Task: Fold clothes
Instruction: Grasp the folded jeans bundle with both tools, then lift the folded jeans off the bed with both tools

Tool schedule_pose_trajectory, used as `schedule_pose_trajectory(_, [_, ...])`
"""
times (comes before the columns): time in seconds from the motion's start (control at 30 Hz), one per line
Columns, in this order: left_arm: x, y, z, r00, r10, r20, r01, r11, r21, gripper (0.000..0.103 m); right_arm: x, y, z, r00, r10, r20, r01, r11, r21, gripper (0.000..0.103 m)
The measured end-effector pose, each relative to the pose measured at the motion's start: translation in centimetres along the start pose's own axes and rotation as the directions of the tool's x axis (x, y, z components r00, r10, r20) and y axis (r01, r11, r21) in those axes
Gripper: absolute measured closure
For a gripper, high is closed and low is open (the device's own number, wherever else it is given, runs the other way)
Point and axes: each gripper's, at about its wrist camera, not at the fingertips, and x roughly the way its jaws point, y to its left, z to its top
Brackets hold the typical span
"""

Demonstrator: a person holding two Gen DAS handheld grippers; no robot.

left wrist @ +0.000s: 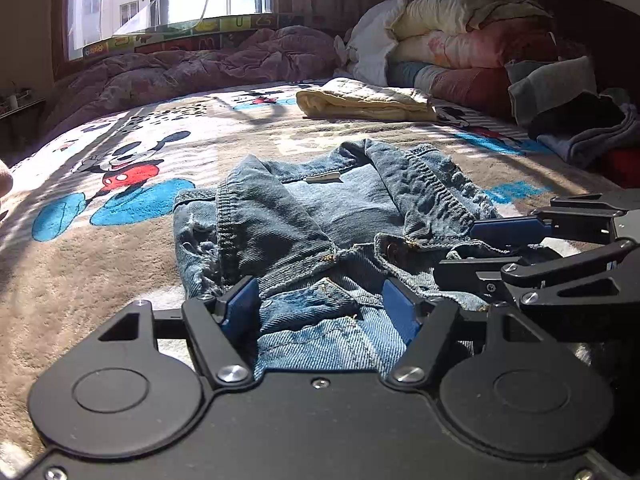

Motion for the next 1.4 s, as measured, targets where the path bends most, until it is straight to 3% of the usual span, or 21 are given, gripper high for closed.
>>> schedule_pose_trajectory(0.07, [-1.4, 1.0, 0.3, 1.0, -0.012, 0.025, 0.014, 0.997, -0.074, 0.034, -1.1, -0.3, 0.4, 1.0, 0.01, 0.016, -0.011, 0.999, 0.039, 0.053])
schedule_pose_trajectory(0.13, [-3.2, 2.3, 0.6, 0.998, -0.016, 0.064, 0.027, 0.985, -0.173, 0.033, -3.2, -1.7, 0.5, 0.995, 0.014, 0.1, -0.031, 0.985, 0.169, 0.05])
schedule_pose_trajectory(0.2, [-4.5, 3.6, 0.7, 0.996, -0.02, 0.091, 0.044, 0.96, -0.277, 0.031, -4.5, -3.6, 0.2, 0.994, -0.01, 0.11, -0.022, 0.956, 0.291, 0.037])
schedule_pose_trajectory(0.3, [-3.8, 6.6, -0.6, 0.997, -0.057, 0.056, 0.077, 0.878, -0.473, 0.03, -5.2, -6.9, -0.7, 0.997, -0.031, 0.069, -0.005, 0.887, 0.462, 0.033])
schedule_pose_trajectory(0.43, [-2.8, 10.4, -2.1, 0.993, -0.114, 0.031, 0.103, 0.714, -0.693, 0.03, -3.1, -8.3, -1.1, 0.998, 0.057, 0.029, -0.063, 0.822, 0.565, 0.03])
schedule_pose_trajectory(0.5, [-2.5, 10.6, -2.2, 0.99, -0.126, 0.059, 0.129, 0.675, -0.726, 0.03, -1.4, -8.3, -1.6, 0.993, 0.115, -0.001, -0.091, 0.796, 0.598, 0.025])
schedule_pose_trajectory(0.53, [-2.3, 10.3, -2.1, 0.989, -0.132, 0.062, 0.135, 0.673, -0.727, 0.031, -0.9, -8.2, -1.8, 0.993, 0.12, 0.007, -0.1, 0.791, 0.604, 0.025])
schedule_pose_trajectory(0.6, [-1.6, 9.1, -1.8, 0.989, -0.139, 0.042, 0.127, 0.688, -0.714, 0.054, -0.2, -8.1, -1.7, 0.992, 0.126, 0.03, -0.118, 0.784, 0.609, 0.027])
schedule_pose_trajectory(0.67, [-1.0, 7.9, -1.6, 0.99, -0.141, 0.027, 0.119, 0.699, -0.705, 0.065, 0.4, -8.1, -1.6, 0.99, 0.132, 0.04, -0.128, 0.767, 0.629, 0.038])
schedule_pose_trajectory(0.73, [-1.6, 7.6, -1.7, 0.989, -0.145, 0.036, 0.124, 0.662, -0.739, 0.072, 0.6, -8.3, -1.9, 0.991, 0.126, 0.042, -0.124, 0.759, 0.639, 0.052])
schedule_pose_trajectory(0.8, [-3.4, 7.1, -1.6, 0.984, -0.172, 0.035, 0.138, 0.633, -0.762, 0.073, 0.6, -8.9, -2.2, 0.983, 0.175, 0.062, -0.169, 0.709, 0.684, 0.073])
schedule_pose_trajectory(0.87, [-4.8, 6.7, -1.6, 0.981, -0.193, 0.035, 0.148, 0.611, -0.778, 0.071, -0.3, -9.3, -2.1, 0.97, 0.228, 0.089, -0.221, 0.659, 0.719, 0.075])
schedule_pose_trajectory(0.9, [-4.8, 6.8, -1.7, 0.981, -0.191, 0.033, 0.146, 0.617, -0.773, 0.069, -1.3, -9.4, -2.0, 0.966, 0.242, 0.094, -0.234, 0.66, 0.714, 0.075])
schedule_pose_trajectory(0.93, [-4.7, 6.8, -1.9, 0.981, -0.189, 0.031, 0.144, 0.623, -0.769, 0.055, -2.3, -9.4, -1.9, 0.962, 0.255, 0.097, -0.246, 0.663, 0.707, 0.075])
schedule_pose_trajectory(0.97, [-4.7, 6.8, -2.0, 0.982, -0.187, 0.029, 0.142, 0.629, -0.764, 0.042, -2.9, -9.5, -2.1, 0.963, 0.257, 0.084, -0.241, 0.673, 0.699, 0.068])
schedule_pose_trajectory(1.0, [-4.6, 6.8, -2.1, 0.982, -0.185, 0.027, 0.141, 0.635, -0.759, 0.042, -3.5, -9.7, -2.3, 0.97, 0.238, 0.059, -0.212, 0.695, 0.687, 0.048])
schedule_pose_trajectory(1.07, [-4.5, 6.8, -2.4, 0.983, -0.181, 0.023, 0.137, 0.647, -0.75, 0.035, -4.2, -10.2, -2.8, 0.979, 0.202, 0.033, -0.171, 0.722, 0.67, 0.032])
schedule_pose_trajectory(1.17, [-4.4, 6.9, -2.7, 0.984, -0.175, 0.018, 0.132, 0.665, -0.735, 0.034, -4.7, -11.0, -3.1, 0.982, 0.183, 0.04, -0.162, 0.725, 0.67, 0.029])
schedule_pose_trajectory(1.3, [-3.8, 6.6, -2.9, 0.984, -0.175, 0.014, 0.131, 0.683, -0.719, 0.035, -4.0, -10.0, -3.6, 0.977, 0.211, 0.003, -0.168, 0.772, 0.613, 0.028])
schedule_pose_trajectory(1.4, [-2.6, 5.7, -2.9, 0.979, -0.2, 0.022, 0.157, 0.692, -0.704, 0.053, -3.4, -8.9, -3.7, 0.978, 0.208, -0.004, -0.169, 0.803, 0.571, 0.032])
